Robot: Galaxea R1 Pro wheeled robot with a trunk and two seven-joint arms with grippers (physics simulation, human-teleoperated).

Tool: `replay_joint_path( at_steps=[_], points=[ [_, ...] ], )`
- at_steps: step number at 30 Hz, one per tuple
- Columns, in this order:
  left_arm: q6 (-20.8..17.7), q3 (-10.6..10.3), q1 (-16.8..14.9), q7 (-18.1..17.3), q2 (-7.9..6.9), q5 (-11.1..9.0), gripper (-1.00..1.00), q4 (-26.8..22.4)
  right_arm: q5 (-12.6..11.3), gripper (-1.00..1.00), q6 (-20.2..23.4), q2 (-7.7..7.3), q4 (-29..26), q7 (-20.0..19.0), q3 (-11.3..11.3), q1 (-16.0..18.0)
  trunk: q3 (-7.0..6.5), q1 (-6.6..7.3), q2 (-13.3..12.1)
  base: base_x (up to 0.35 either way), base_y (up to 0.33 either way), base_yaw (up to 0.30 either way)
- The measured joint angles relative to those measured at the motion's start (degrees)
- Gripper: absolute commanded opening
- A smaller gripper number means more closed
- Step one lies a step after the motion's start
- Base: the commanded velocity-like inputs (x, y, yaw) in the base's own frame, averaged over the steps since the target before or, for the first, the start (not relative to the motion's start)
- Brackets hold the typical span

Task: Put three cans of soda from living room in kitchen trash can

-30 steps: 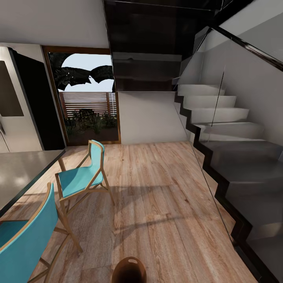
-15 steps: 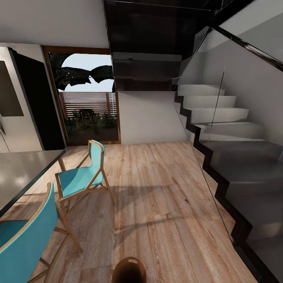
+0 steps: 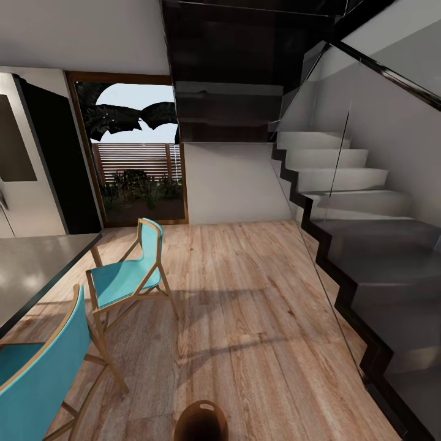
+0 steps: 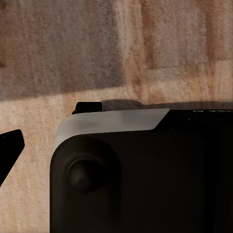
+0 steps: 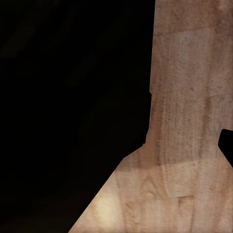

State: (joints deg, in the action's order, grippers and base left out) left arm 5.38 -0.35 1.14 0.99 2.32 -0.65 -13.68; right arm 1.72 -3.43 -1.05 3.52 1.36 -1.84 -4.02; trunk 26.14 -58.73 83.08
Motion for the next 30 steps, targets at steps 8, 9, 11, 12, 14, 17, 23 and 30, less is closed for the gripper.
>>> replay_joint_path(
  at_steps=[8,9,11,12,14,17,23,30],
  points=[
    [0.0,0.0,0.0,0.0,0.0,0.0,1.0,0.0,0.0,1.0,0.0,0.0,0.0,0.0,0.0,0.0,0.0,0.0,0.0,0.0,0.0,0.0],
    [0.0,0.0,0.0,0.0,0.0,0.0,1.0,0.0,0.0,1.0,0.0,0.0,0.0,0.0,0.0,0.0,0.0,0.0,0.0,0.0,0.0,0.0],
    [0.0,0.0,0.0,0.0,0.0,0.0,1.0,0.0,0.0,1.0,0.0,0.0,0.0,0.0,0.0,0.0,0.0,0.0,0.0,0.0,0.0,0.0],
    [0.0,0.0,0.0,0.0,0.0,0.0,1.0,0.0,0.0,1.0,0.0,0.0,0.0,0.0,0.0,0.0,0.0,0.0,0.0,0.0,0.0,0.0],
    [0.0,0.0,0.0,0.0,0.0,0.0,1.0,0.0,0.0,1.0,0.0,0.0,0.0,0.0,0.0,0.0,0.0,0.0,0.0,0.0,0.0,0.0],
    [0.0,0.0,0.0,0.0,0.0,0.0,1.0,0.0,0.0,1.0,0.0,0.0,0.0,0.0,0.0,0.0,0.0,0.0,0.0,0.0,0.0,0.0],
    [0.0,0.0,0.0,0.0,0.0,0.0,1.0,0.0,0.0,1.0,0.0,0.0,0.0,0.0,0.0,0.0,0.0,0.0,0.0,0.0,0.0,0.0],
    [0.0,0.0,0.0,0.0,0.0,0.0,1.0,0.0,0.0,1.0,0.0,0.0,0.0,0.0,0.0,0.0,0.0,0.0,0.0,0.0,0.0,0.0]
  ],
)
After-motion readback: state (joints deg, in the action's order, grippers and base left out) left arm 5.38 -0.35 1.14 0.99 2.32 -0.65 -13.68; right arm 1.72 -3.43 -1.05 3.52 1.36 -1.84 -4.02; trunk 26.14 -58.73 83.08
